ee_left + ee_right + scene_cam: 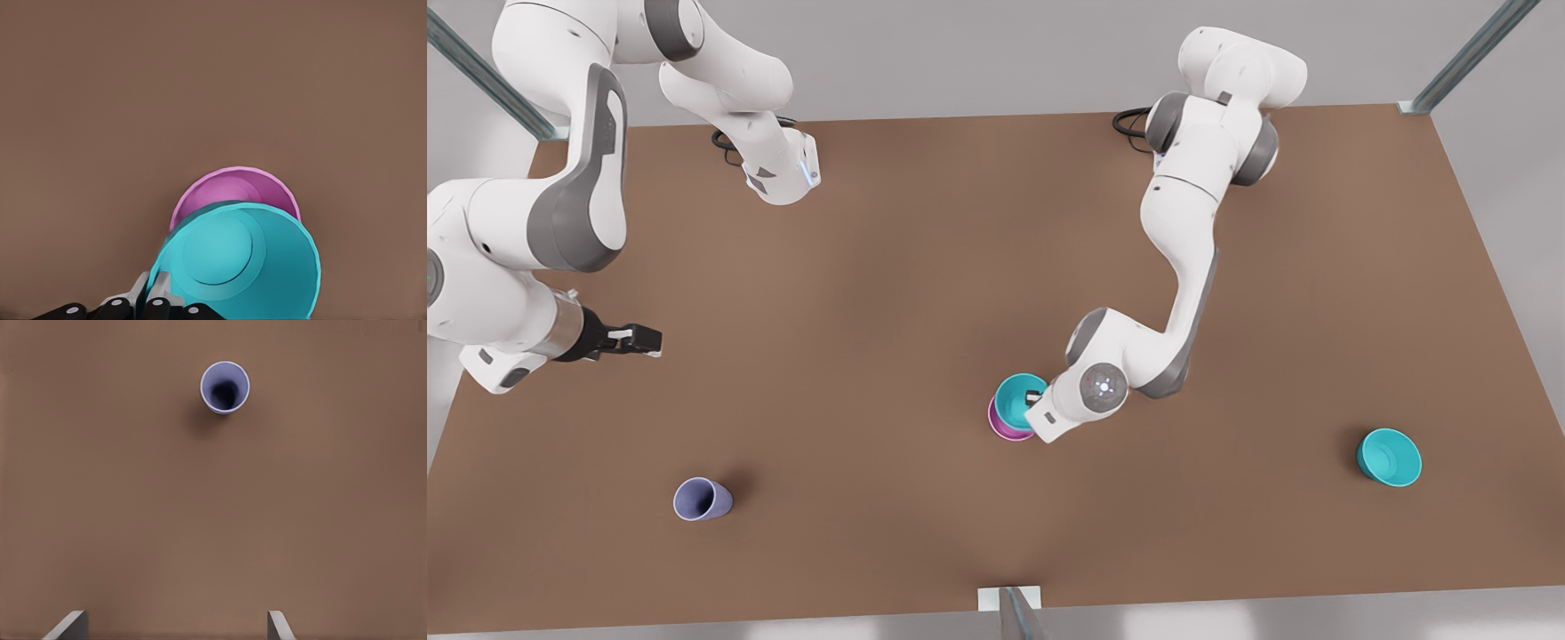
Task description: Stack the blue bowl on the pink bowl
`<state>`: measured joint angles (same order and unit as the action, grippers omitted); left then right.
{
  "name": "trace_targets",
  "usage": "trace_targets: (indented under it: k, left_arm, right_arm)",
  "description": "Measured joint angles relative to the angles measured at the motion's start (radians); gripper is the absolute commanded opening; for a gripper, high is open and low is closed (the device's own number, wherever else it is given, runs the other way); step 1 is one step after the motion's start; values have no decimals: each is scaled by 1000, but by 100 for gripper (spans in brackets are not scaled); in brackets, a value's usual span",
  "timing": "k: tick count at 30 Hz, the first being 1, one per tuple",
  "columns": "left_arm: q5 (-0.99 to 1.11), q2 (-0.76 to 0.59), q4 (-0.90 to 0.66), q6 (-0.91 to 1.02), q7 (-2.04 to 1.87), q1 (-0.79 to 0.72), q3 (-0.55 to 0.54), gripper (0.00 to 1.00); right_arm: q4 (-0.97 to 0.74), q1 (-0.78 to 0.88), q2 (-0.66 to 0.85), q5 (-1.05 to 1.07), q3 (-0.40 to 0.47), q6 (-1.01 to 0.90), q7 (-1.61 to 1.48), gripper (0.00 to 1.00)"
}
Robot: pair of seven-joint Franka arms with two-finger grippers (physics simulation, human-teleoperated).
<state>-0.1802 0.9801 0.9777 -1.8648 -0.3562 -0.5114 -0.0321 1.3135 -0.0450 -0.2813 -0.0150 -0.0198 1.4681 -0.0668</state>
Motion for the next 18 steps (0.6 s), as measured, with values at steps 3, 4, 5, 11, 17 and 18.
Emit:
trace_targets:
  k: [3,4,5,11,17,18]
  left_arm:
    - [-7,3,-3,-1,-47,-3,0,21]
    - [-12,3,-4,-3,-61,-5,0,21]
    - [-16,3,-4,-6,-74,-6,0,21]
    - [-27,3,-5,-26,-140,-6,0,21]
    - [-58,-2,2,-37,-170,0,2,100]
    - [-56,-31,3,-4,-172,21,5,100]
  right_arm:
    - [0,1,-1,-1,0,0,-6,100]
    - [0,1,-1,-1,0,0,-8,100]
    - [0,0,-1,-1,0,0,-9,100]
    - [0,1,-1,-1,0,0,-18,100]
    - [2,2,-1,-2,0,0,-24,100]
    - [2,2,-1,-2,0,0,-25,100]
